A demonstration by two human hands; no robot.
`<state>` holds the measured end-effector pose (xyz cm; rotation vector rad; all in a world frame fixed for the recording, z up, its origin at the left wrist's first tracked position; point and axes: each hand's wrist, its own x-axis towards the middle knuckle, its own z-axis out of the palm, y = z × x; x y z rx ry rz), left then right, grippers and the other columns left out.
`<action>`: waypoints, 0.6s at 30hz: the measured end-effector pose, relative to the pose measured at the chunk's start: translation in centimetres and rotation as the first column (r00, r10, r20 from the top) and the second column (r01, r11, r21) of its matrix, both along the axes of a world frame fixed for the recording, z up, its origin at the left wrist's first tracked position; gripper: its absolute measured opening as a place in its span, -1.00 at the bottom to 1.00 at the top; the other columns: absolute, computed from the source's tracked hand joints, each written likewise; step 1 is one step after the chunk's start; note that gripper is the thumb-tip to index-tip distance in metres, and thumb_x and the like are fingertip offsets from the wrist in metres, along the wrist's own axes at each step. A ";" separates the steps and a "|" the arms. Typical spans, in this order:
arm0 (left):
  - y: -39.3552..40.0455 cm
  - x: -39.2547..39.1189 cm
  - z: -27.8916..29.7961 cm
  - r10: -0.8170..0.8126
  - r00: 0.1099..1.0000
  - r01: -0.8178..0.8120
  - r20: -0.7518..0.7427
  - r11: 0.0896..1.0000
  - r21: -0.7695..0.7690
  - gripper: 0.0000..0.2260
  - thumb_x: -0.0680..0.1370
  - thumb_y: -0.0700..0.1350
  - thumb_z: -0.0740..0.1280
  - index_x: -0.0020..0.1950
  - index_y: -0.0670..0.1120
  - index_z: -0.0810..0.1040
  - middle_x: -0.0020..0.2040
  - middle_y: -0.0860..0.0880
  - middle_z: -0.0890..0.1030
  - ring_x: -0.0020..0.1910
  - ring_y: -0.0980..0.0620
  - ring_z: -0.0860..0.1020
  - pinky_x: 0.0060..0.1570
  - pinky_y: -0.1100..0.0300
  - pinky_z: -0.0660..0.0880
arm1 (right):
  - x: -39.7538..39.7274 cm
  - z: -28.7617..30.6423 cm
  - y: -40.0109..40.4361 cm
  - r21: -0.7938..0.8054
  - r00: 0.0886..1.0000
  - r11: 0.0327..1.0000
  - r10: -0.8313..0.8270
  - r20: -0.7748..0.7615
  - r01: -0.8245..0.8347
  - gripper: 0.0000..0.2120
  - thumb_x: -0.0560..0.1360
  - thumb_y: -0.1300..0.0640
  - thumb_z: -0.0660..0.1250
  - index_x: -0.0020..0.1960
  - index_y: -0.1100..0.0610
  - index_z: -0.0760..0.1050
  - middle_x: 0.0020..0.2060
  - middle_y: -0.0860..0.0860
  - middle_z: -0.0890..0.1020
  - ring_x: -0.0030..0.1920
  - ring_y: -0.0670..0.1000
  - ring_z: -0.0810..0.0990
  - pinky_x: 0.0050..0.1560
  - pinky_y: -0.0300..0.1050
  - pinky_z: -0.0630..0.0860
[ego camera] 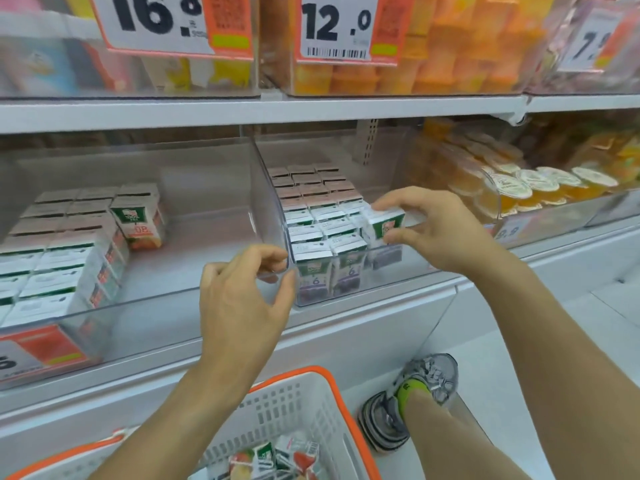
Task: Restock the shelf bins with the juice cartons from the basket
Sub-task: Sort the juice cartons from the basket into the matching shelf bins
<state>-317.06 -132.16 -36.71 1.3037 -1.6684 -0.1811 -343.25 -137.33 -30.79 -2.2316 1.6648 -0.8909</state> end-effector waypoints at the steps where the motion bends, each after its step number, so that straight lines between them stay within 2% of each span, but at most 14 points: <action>1: 0.0 0.0 -0.1 0.007 1.000 -0.007 0.021 1.000 -0.013 -0.82 0.47 -0.14 0.49 -0.01 0.03 0.55 -0.16 0.18 0.61 -0.20 0.25 0.53 0.04 0.24 0.25 | 0.1 -0.2 0.0 0.019 1.000 1.000 0.002 -0.024 -0.001 -0.67 0.45 0.17 0.52 0.12 -0.14 0.56 0.10 -0.18 0.61 0.16 -0.14 0.53 0.16 -0.36 0.47; 2: 0.0 0.0 -0.1 0.011 0.999 -0.010 0.039 1.000 -0.024 -0.82 0.47 -0.16 0.49 -0.02 0.03 0.56 -0.15 0.18 0.61 -0.19 0.24 0.51 0.02 0.26 0.23 | 0.3 -0.3 -0.1 0.031 0.999 1.000 -0.005 -0.037 0.006 -0.69 0.47 0.16 0.50 0.12 -0.13 0.54 0.09 -0.18 0.59 0.14 -0.16 0.50 0.07 -0.49 0.43; 3: 0.0 0.1 -0.2 0.011 0.998 -0.010 0.055 0.999 -0.034 -0.83 0.47 -0.17 0.48 -0.02 0.02 0.56 -0.14 0.17 0.61 -0.17 0.23 0.49 0.01 0.26 0.23 | 0.3 -0.4 -0.1 0.034 0.999 0.999 -0.015 -0.049 0.016 -0.70 0.49 0.16 0.48 0.14 -0.11 0.54 0.09 -0.17 0.57 0.12 -0.17 0.48 0.00 -0.53 0.43; 4: 0.0 0.1 -0.3 0.009 0.998 -0.006 0.068 0.999 -0.040 -0.83 0.47 -0.18 0.48 -0.02 0.01 0.57 -0.14 0.17 0.61 -0.16 0.23 0.49 0.01 0.26 0.22 | 0.4 -0.5 -0.1 0.039 0.998 0.999 -0.022 -0.061 0.025 -0.73 0.51 0.16 0.46 0.15 -0.08 0.54 0.10 -0.14 0.55 0.11 -0.15 0.47 0.00 -0.49 0.46; 6: 0.0 0.2 -0.4 0.006 0.996 -0.002 0.084 0.999 -0.047 -0.83 0.47 -0.18 0.47 -0.02 0.02 0.56 -0.13 0.17 0.61 -0.17 0.23 0.49 0.00 0.26 0.22 | 0.4 -0.8 0.0 0.061 0.996 0.997 -0.033 -0.088 0.038 -0.80 0.55 0.12 0.40 0.17 0.00 0.58 0.13 -0.08 0.49 0.10 -0.10 0.49 0.09 -0.28 0.52; 8: 0.0 0.2 -0.4 0.004 0.996 0.000 0.089 0.999 -0.046 -0.83 0.48 -0.18 0.47 -0.02 0.03 0.55 -0.13 0.18 0.61 -0.17 0.21 0.52 0.00 0.26 0.22 | 0.6 -1.0 0.2 0.095 0.994 0.994 -0.037 -0.099 0.046 -0.84 0.59 0.08 0.34 0.12 0.06 0.63 0.12 -0.04 0.42 0.07 -0.06 0.51 0.11 -0.22 0.48; 12: 0.0 0.4 -0.4 -0.013 0.996 0.015 0.084 1.000 -0.026 -0.85 0.49 -0.16 0.44 -0.01 0.04 0.55 -0.10 0.17 0.61 -0.15 0.17 0.54 0.00 0.25 0.24 | 0.9 -1.7 0.4 0.049 0.984 0.999 -0.013 -0.178 0.023 -0.80 0.63 0.12 0.27 0.11 0.14 0.65 0.00 -0.02 0.49 -0.02 -0.01 0.54 0.08 -0.09 0.49; 15: -0.1 0.7 -0.3 -0.063 0.996 0.065 0.070 0.998 -0.022 -0.89 0.49 -0.12 0.38 0.00 0.02 0.55 -0.08 0.15 0.61 -0.11 0.19 0.50 0.03 0.20 0.29 | 0.8 -2.6 0.7 -0.007 0.978 1.000 -0.004 -0.210 0.003 -0.75 0.65 0.14 0.20 0.14 0.18 0.63 0.04 0.06 0.56 0.05 0.09 0.53 0.10 -0.07 0.44; 18: 0.2 1.3 -0.1 -0.072 0.995 0.079 0.066 0.991 -0.104 -0.90 0.50 -0.16 0.37 0.01 -0.08 0.57 -0.05 0.04 0.59 0.02 0.06 0.48 0.08 0.15 0.37 | 0.6 -3.5 1.4 -0.087 0.977 0.996 -0.034 -0.212 0.016 -0.74 0.65 0.17 0.21 0.23 0.14 0.62 0.13 0.08 0.62 0.19 0.16 0.49 0.22 -0.12 0.34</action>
